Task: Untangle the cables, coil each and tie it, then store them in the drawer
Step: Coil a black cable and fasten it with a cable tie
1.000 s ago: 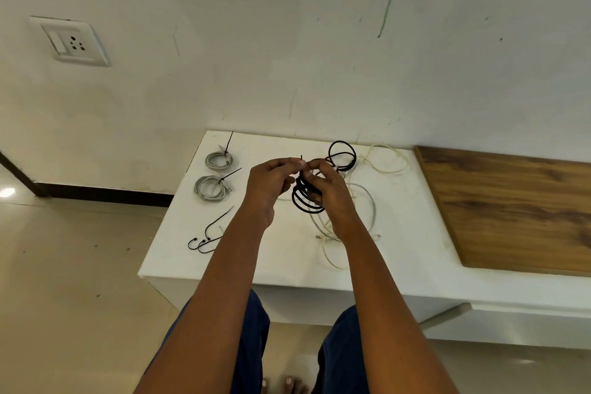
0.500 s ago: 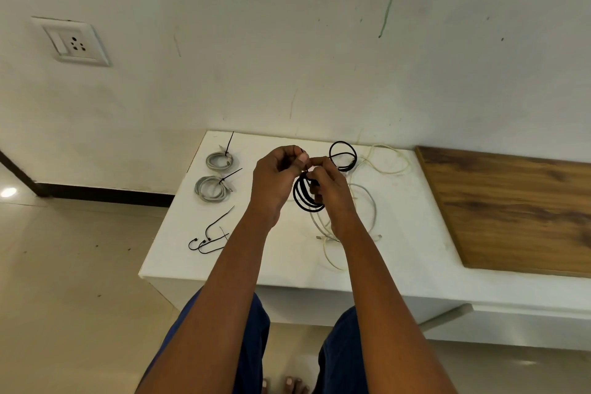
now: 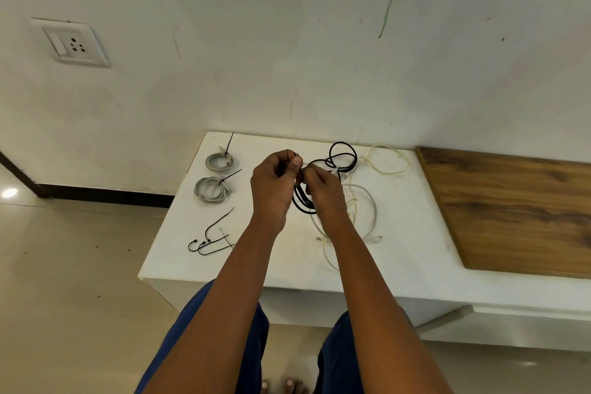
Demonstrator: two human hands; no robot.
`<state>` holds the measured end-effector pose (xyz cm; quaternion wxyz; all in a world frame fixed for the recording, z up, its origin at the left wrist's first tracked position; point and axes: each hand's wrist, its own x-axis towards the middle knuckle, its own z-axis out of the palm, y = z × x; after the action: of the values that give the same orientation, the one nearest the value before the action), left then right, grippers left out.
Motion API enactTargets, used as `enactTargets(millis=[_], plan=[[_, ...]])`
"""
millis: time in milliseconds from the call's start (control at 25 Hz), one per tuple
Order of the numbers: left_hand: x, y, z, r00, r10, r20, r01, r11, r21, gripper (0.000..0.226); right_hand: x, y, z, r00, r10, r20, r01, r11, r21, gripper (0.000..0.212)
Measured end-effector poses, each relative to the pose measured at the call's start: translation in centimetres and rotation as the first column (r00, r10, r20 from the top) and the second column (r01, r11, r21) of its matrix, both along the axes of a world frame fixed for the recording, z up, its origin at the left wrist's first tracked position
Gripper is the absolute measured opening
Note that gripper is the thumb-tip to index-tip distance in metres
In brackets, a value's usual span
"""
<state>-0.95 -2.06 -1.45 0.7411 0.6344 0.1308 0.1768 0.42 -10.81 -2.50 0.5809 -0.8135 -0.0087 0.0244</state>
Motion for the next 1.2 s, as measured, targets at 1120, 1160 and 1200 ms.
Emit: enactTargets(millis=[1120, 1160, 1200], plan=[[4.8, 8.3, -5.9, 0.913, 0.162, -0.375, -0.255, 0.943, -0.213, 0.020, 6.4, 9.2, -5.1, 0.901, 0.144, -0.408, 0.197, 0.704, 0.683, 0.030], [5.0, 8.3, -6.5, 0.903, 0.179, -0.390, -0.267, 0.945, -0.186, 0.020, 6.4, 9.4, -5.7, 0.891, 0.163, -0.423, 0.195, 0.704, 0.682, 0.030], [5.3, 8.3, -7.0, 0.891, 0.197, -0.409, -0.281, 0.947, -0.155, 0.020, 6.5, 9.5, -6.2, 0.882, 0.172, -0.438, 0.193, 0.717, 0.670, 0.030]])
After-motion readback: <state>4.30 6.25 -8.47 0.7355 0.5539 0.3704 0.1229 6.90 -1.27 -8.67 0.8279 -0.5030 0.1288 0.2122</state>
